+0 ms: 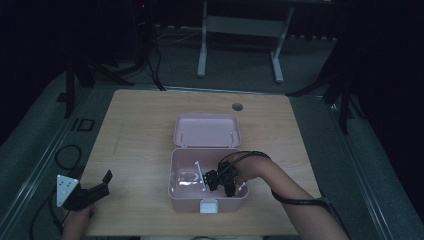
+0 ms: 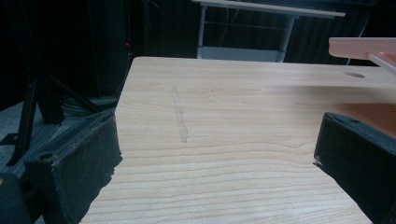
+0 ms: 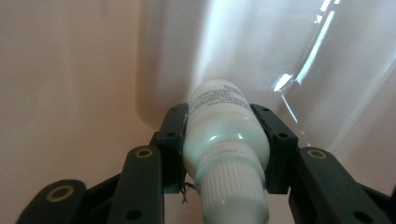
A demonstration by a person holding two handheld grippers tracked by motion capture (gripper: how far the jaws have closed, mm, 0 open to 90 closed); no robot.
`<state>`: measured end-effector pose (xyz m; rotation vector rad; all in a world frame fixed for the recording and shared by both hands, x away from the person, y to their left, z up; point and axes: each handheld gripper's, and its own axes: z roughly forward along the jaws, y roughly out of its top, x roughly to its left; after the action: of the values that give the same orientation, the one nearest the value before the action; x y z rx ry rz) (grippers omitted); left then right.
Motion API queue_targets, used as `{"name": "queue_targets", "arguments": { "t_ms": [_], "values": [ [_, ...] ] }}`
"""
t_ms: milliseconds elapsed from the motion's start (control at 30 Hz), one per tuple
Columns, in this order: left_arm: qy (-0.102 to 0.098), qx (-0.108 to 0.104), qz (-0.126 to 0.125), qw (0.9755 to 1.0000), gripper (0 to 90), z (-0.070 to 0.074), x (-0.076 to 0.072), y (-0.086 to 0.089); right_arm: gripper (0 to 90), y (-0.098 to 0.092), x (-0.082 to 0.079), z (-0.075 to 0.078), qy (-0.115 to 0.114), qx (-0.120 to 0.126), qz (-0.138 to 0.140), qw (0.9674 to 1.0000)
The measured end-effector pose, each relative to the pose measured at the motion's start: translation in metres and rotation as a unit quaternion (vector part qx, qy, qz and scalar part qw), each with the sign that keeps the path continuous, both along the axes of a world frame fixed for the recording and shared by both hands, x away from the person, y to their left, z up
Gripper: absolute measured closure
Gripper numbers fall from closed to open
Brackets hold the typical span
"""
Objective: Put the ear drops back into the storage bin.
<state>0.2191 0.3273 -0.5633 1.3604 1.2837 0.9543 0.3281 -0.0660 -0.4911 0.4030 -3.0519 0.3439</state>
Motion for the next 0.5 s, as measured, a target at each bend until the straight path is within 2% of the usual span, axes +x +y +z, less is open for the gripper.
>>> {"name": "queue_targets", "arguments": {
  "t_ms": [233,500],
  "values": [
    [0.0,0.001,0.0,1.0,0.4,0.0,-0.0001,0.0,59.2,0.0011,0.0006,-0.0031,0.004,-0.016,-0.005,0.9998],
    [0.0,0.001,0.0,1.0,0.4,0.0,-0.0001,0.0,57.4,0.001,0.0011,0.0002,0.006,-0.014,-0.009,0.9998]
  ]
}}
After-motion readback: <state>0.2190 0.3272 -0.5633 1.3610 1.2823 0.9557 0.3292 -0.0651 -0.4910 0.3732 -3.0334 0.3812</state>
